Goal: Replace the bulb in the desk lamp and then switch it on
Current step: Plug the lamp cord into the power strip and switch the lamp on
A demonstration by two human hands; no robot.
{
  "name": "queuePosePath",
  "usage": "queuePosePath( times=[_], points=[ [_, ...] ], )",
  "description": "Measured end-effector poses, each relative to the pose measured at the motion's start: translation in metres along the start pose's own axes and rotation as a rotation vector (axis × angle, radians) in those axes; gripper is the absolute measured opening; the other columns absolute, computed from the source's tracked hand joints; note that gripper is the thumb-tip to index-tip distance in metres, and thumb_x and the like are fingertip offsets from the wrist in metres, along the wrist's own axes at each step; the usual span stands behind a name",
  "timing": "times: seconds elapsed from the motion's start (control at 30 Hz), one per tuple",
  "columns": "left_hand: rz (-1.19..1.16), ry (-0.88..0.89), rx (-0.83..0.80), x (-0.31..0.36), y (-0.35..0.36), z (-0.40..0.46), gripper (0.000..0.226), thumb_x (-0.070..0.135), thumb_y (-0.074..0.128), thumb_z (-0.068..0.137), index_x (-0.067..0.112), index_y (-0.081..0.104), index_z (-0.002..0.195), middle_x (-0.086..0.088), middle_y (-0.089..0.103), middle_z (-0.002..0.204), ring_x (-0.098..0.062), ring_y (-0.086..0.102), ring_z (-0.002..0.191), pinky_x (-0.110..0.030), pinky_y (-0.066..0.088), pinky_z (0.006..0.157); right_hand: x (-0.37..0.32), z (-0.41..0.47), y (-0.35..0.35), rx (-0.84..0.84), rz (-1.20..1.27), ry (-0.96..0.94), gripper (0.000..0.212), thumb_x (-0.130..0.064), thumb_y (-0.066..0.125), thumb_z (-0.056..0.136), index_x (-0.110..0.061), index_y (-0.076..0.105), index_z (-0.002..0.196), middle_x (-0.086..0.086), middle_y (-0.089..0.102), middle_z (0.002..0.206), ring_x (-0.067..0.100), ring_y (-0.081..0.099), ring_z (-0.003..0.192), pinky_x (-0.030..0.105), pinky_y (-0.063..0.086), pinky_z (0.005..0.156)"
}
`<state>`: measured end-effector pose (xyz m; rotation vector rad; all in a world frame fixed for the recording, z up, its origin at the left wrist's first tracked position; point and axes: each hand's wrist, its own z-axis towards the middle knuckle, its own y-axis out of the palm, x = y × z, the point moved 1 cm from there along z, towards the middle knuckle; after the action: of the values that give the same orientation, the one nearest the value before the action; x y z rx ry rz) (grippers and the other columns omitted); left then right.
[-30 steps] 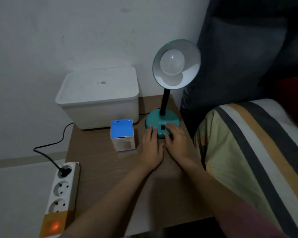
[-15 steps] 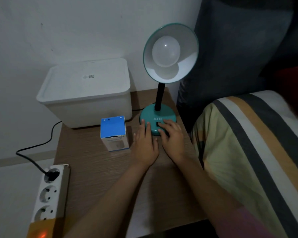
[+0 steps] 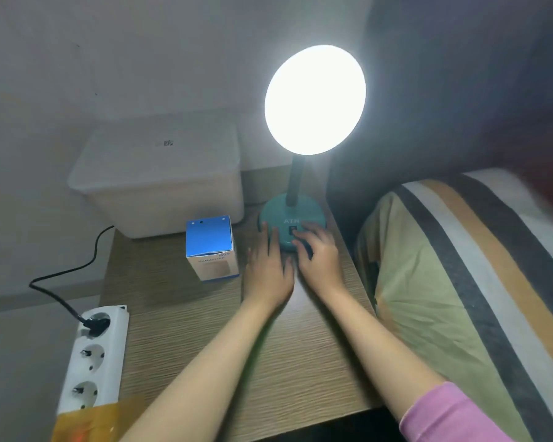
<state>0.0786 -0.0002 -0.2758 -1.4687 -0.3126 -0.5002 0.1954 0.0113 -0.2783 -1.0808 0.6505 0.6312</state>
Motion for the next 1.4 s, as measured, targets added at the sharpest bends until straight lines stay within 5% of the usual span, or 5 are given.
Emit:
queuePosePath(
  times=[0.7, 1.0, 1.4],
  points=[
    [-0.012, 0.010, 0.005, 0.0017, -0.0017, -0.0006, 0.062, 0.029, 0.046, 0.089, 0.009, 0.022, 0.143, -0.012, 0.011, 0.156, -0.032, 0.024, 0.139, -0.043, 0.025, 0.110, 0.0000, 0.0000, -0.0014, -0.008, -0.036, -0.025, 0.019, -0.007, 0.062, 0.085, -0.008, 0.070, 0.102, 0.013, 0.065, 0.113, 0.029, 0.053, 0.111, 0.023, 0.032, 0.097],
    [-0.008, 0.013, 0.011, 0.0019, -0.0014, -0.0010, 0.062, 0.028, 0.046, 0.089, 0.009, 0.022, 0.143, -0.012, 0.011, 0.156, -0.034, 0.028, 0.137, -0.043, 0.028, 0.109, -0.0037, -0.0005, -0.0013, -0.071, -0.105, -0.028, 0.041, -0.031, 0.040, 0.087, -0.012, 0.064, 0.115, 0.011, 0.060, 0.117, 0.027, 0.049, 0.113, 0.035, 0.041, 0.094],
    [-0.021, 0.027, 0.031, 0.0005, 0.0000, -0.0012, 0.061, 0.027, 0.045, 0.089, 0.010, 0.022, 0.144, -0.011, 0.011, 0.156, -0.033, 0.028, 0.137, -0.044, 0.029, 0.109, -0.0059, -0.0011, -0.0011, -0.067, -0.180, -0.044, 0.031, -0.019, 0.051, 0.089, -0.013, 0.061, 0.117, 0.011, 0.057, 0.120, 0.028, 0.048, 0.114, 0.045, 0.049, 0.089]
  ],
)
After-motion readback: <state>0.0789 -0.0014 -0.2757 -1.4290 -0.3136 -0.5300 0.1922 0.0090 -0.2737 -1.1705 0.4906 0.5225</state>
